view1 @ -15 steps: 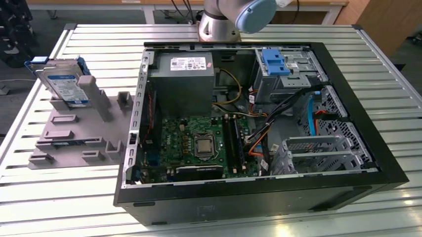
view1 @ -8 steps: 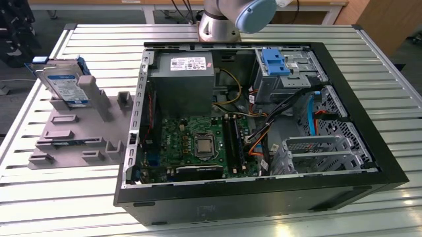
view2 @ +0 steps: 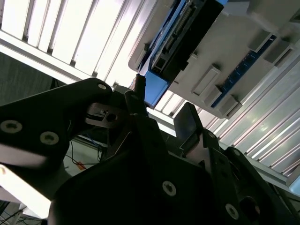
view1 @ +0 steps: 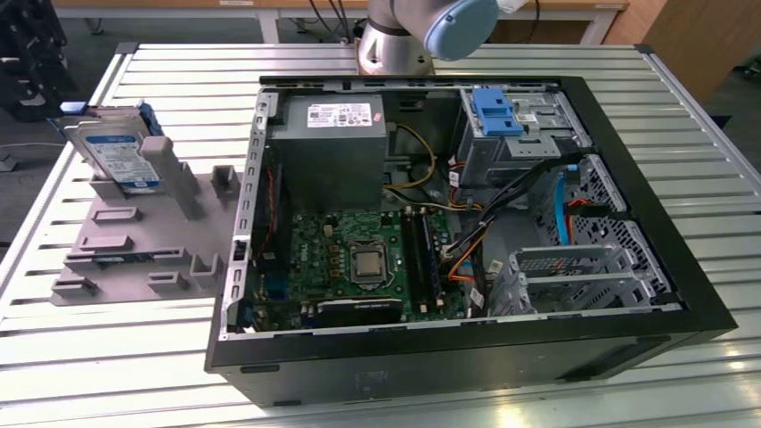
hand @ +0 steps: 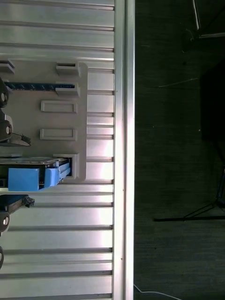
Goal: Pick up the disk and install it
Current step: 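Pick up the disk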
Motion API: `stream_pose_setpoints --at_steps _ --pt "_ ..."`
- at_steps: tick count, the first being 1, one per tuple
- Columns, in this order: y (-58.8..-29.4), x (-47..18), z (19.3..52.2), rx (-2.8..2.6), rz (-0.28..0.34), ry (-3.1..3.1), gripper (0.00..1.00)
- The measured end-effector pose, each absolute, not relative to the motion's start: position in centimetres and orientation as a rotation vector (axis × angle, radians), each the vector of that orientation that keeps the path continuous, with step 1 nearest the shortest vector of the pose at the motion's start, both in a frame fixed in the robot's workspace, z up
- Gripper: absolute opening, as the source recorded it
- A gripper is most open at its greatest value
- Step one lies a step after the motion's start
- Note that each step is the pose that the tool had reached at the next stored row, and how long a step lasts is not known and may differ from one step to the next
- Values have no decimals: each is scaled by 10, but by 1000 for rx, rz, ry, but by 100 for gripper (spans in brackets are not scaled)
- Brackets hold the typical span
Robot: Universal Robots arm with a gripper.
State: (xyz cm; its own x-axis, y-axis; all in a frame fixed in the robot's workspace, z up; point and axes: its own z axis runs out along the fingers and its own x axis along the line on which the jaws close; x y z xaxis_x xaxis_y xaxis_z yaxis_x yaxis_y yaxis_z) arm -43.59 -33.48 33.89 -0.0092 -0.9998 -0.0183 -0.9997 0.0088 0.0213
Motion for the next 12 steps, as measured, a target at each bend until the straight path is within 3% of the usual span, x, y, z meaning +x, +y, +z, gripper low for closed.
stream_pose_setpoints --at_steps 12 --pt "-333 -437 328 2210 -44 -2230 52"
